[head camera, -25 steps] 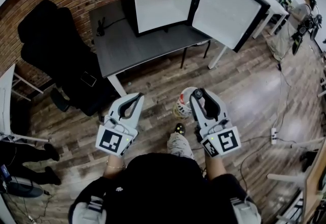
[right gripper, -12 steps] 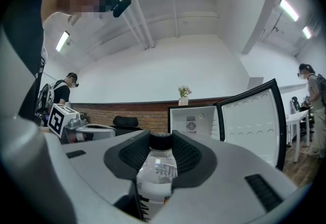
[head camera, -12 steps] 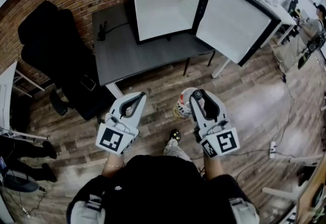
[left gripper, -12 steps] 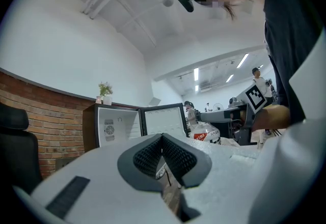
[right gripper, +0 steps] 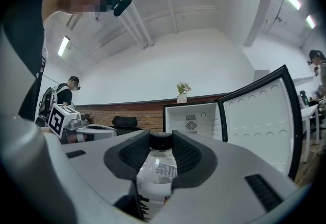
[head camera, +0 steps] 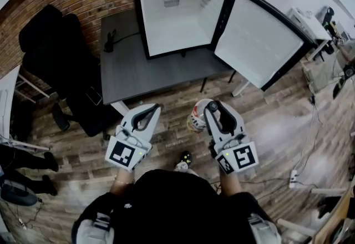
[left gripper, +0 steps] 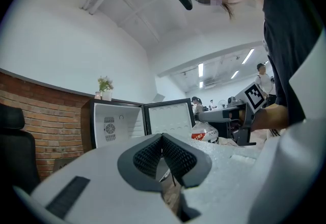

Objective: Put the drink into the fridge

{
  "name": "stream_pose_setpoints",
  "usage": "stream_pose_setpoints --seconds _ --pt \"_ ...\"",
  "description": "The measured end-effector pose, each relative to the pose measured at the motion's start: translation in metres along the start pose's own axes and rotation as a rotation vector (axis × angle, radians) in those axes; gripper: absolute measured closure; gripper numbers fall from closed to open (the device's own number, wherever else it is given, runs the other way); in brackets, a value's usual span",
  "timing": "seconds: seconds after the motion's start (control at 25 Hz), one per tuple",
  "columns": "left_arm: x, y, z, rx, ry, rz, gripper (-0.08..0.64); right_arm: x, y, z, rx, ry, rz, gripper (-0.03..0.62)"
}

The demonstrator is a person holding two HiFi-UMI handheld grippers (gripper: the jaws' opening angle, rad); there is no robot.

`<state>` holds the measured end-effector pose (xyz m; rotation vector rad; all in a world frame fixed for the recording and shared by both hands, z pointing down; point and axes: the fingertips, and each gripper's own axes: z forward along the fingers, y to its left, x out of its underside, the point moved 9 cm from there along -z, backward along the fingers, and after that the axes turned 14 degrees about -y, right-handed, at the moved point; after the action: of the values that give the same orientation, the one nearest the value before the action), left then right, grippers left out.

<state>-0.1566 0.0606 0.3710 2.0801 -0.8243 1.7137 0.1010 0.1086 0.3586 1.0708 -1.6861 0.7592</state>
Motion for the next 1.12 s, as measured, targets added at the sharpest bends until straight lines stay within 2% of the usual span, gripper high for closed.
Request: stream_pose_setpoints --seconds 0.6,0.88,1.12 --pt "0.018 0.005 0.084 -0.039 0.026 0.011 0.563 0.014 -0.089 0.034 -0.05 0.003 0.024 0.459" --pt "0.029 0.003 0.119 -0.04 0.038 0.019 0.563 0.024 -0.119 0.042 -0.069 0.003 0.023 0.459" --pt "0.037 0.013 0.127 -0.069 0.047 0.015 0.563 0.034 -0.131 0.056 -0.074 0.005 0.041 0.46"
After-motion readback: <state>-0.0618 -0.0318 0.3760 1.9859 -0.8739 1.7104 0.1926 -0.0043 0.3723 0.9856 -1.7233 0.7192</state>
